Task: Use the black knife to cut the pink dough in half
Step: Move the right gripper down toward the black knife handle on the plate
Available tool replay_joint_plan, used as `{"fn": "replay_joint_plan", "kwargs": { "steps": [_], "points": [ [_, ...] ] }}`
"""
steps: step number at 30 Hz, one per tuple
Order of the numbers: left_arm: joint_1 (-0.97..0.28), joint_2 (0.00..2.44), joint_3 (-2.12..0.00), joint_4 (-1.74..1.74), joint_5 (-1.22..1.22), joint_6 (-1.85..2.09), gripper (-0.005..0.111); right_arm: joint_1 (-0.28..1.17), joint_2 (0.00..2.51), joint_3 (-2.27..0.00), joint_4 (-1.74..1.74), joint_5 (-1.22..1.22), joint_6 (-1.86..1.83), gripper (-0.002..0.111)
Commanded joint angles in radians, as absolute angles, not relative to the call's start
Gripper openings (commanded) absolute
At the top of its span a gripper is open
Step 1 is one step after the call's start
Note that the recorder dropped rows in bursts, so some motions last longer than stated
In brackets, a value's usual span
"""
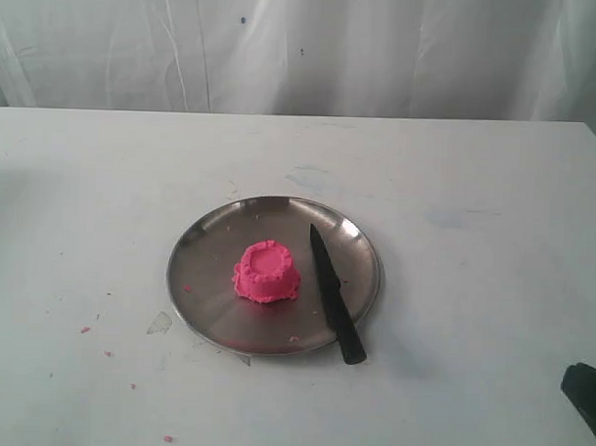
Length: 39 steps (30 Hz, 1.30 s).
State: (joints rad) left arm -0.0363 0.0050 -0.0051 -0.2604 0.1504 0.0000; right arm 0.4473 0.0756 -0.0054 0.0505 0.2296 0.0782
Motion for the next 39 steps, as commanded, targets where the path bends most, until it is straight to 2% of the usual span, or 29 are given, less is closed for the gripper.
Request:
{"fn": "replay_joint_plan", "kwargs": {
  "steps": [1, 5, 7, 8, 10, 12, 15, 19, 23, 28, 36, 39],
  "points": [
    [-0.033, 0.000, 0.000, -0.261, 0.150, 0.000, 0.000, 0.440, 0.070, 0.000, 0.050, 0.116, 0.096, 0.000],
    [-0.033, 0.000, 0.000, -0.261, 0.150, 0.000, 0.000, 0.440, 0.070, 0.000, 0.060, -0.291, 0.315, 0.000],
    [-0.033, 0.000, 0.000, -0.261, 0.150, 0.000, 0.000, 0.440, 0.070, 0.000, 0.060, -0.345, 0.450, 0.000],
    [-0.033, 0.000, 0.000, -0.261, 0.150, 0.000, 0.000, 0.440, 0.074, -0.023, 0.051, -0.267, 0.548, 0.000],
    [-0.033, 0.000, 0.000, -0.261, 0.150, 0.000, 0.000, 0.448, 0.112, -0.173, 0.000, 0.053, 0.585, 0.000],
    [-0.033, 0.000, 0.000, -0.261, 0.150, 0.000, 0.000, 0.479, 0.203, -0.373, -0.010, 0.392, 0.343, 0.000],
    [-0.033, 0.000, 0.000, -0.261, 0.150, 0.000, 0.000, 0.499, 0.530, -0.690, 0.030, 0.847, 0.023, 0.000],
    [-0.033, 0.000, 0.000, -0.261, 0.150, 0.000, 0.000, 0.499, 0.861, -0.899, 0.027, 1.120, -0.104, 0.000],
    [-0.033, 0.000, 0.000, -0.261, 0.150, 0.000, 0.000, 0.501, 1.162, -1.042, 0.066, 1.187, -0.191, 0.000],
    [-0.033, 0.000, 0.000, -0.261, 0.150, 0.000, 0.000, 0.570, 1.431, -1.148, 0.021, 1.107, -0.191, 0.000],
    [-0.033, 0.000, 0.000, -0.261, 0.150, 0.000, 0.000, 0.741, 1.667, -1.251, -0.138, 1.013, -0.139, 0.000],
    [-0.033, 0.000, 0.000, -0.261, 0.150, 0.000, 0.000, 0.786, 1.723, -1.269, -0.215, 1.002, -0.133, 0.007]
  ]
}}
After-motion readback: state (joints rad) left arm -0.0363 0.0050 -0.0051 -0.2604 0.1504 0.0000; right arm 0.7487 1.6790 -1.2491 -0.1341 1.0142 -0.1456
